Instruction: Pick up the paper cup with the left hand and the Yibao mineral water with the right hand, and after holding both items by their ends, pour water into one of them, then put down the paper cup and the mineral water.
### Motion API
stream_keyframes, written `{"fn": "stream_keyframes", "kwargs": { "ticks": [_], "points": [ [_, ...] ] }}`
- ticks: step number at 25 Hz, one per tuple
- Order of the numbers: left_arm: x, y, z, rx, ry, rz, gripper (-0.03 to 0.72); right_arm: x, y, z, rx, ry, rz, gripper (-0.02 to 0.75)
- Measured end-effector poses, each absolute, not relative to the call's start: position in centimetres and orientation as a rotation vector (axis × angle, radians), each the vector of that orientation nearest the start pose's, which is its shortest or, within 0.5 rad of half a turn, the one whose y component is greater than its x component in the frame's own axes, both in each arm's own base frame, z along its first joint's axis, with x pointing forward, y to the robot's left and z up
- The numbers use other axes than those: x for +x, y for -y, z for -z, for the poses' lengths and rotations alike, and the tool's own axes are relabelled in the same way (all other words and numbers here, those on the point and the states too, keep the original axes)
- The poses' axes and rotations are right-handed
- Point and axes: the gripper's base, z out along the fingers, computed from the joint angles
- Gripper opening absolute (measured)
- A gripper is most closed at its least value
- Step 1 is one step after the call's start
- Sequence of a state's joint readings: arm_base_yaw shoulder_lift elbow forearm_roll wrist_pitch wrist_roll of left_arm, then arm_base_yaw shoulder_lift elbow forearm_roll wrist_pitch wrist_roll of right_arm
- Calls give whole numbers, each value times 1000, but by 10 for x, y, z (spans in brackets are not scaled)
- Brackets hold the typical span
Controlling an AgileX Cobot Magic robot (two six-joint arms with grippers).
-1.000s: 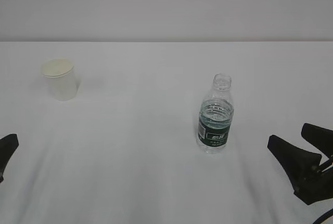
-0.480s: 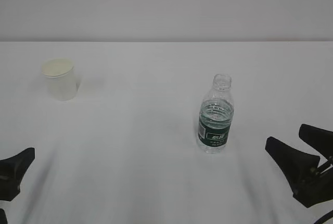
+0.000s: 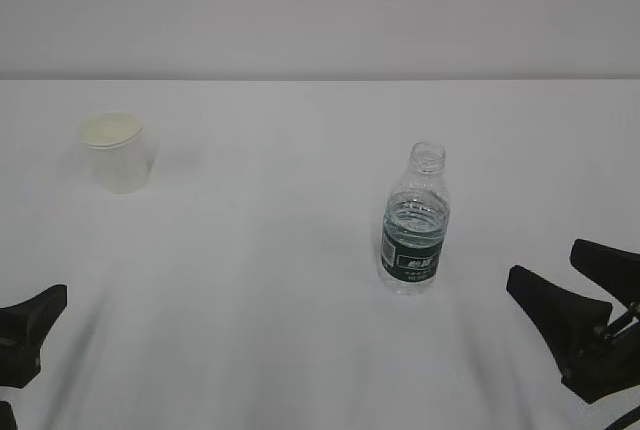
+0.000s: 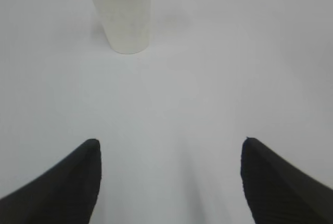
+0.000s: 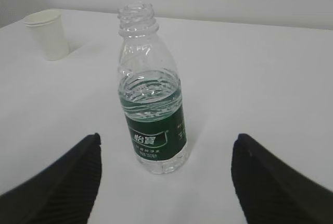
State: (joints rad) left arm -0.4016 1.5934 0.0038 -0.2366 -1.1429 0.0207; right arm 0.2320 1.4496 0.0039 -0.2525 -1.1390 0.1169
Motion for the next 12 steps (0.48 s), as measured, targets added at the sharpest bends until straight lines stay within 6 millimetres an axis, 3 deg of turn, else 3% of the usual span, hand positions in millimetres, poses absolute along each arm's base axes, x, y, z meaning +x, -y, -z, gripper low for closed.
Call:
{"fn": "stream_keyframes", "kwargs": {
  "ticks": [12],
  "points": [
    [159,47,-123,175,-1932,120,593,179,-73,-109,-491,-1943,-452,591]
  ]
}}
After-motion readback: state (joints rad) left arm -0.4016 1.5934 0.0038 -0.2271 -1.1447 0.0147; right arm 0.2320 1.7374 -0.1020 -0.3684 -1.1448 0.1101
